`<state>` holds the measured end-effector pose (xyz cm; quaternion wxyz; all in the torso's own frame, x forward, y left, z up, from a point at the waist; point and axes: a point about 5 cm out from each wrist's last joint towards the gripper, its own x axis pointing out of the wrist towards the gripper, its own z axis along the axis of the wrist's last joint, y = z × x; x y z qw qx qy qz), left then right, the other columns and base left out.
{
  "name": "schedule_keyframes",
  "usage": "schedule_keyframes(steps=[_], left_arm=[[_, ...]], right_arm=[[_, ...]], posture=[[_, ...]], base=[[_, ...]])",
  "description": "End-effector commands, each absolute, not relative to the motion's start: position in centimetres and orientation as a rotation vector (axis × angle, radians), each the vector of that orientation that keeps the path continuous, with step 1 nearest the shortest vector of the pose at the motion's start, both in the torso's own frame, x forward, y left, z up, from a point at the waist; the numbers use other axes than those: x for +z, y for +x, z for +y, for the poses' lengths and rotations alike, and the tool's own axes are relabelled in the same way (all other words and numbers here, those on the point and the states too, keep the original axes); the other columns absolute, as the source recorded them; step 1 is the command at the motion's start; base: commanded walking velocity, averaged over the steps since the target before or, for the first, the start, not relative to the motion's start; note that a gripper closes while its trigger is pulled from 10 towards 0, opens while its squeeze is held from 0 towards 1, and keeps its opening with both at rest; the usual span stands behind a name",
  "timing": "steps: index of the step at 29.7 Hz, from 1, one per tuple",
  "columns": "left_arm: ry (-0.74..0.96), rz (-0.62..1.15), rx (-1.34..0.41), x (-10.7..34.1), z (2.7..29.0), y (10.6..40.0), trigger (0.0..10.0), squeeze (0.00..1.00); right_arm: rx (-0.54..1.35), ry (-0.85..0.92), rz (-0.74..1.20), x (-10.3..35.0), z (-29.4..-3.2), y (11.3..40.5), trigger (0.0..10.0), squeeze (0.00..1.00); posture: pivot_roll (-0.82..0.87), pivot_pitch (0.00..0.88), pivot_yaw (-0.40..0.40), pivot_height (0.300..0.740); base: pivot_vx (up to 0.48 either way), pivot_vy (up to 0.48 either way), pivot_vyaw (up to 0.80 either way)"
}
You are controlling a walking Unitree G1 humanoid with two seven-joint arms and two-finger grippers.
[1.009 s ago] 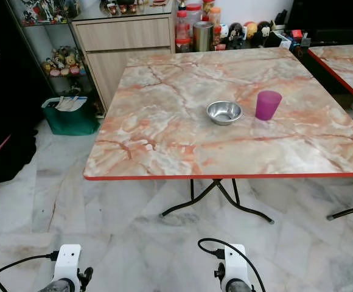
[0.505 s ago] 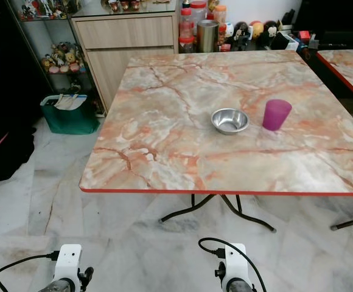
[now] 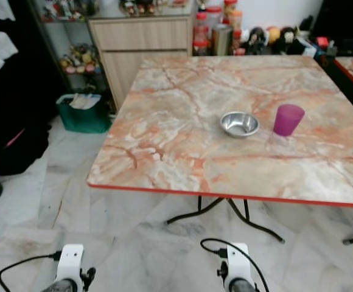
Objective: Setting the table
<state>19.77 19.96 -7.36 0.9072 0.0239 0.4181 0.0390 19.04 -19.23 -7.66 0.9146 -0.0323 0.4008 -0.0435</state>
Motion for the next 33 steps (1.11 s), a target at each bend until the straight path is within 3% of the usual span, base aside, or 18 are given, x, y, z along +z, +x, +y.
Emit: schedule_keyframes(steps=[1, 6, 17, 24, 33], left_arm=[[0.054, 0.877, 0.095, -7.6, 20.3, 19.3, 10.0, 0.00], [0.054, 0.879, 0.098, -7.7, 20.3, 19.1, 10.0, 0.00], [0.059, 0.878, 0.100, -7.7, 20.5, 19.0, 10.0, 0.00], [0.058, 0.878, 0.098, -7.7, 20.5, 18.9, 10.0, 0.00], [0.044, 0.881, 0.108, -7.8, 20.4, 18.7, 10.0, 0.00]], right_arm=[[-0.065, -0.081, 0.767, -7.3, -19.4, 19.4, 10.0, 0.00], [-0.052, -0.101, 0.705, -6.8, -19.8, 19.4, 10.0, 0.00], [0.027, -0.235, 0.319, -2.5, -20.3, 22.2, 10.0, 0.00], [0.134, -0.282, 0.024, 3.1, -17.8, 24.9, 10.0, 0.00], [0.130, -0.258, -0.088, 6.5, -16.2, 26.8, 10.0, 0.00]], posture=[[0.01, 0.000, 0.043, 0.736], [0.01, 0.000, 0.043, 0.736], [0.00, 0.000, 0.052, 0.736], [-0.01, 0.000, 0.051, 0.736], [-0.01, 0.000, 0.050, 0.736]], base=[[0.000, 0.000, 0.00], [0.000, 0.000, 0.00], [0.000, 0.000, 0.00], [0.000, 0.000, 0.00], [0.000, 0.000, 0.00]])
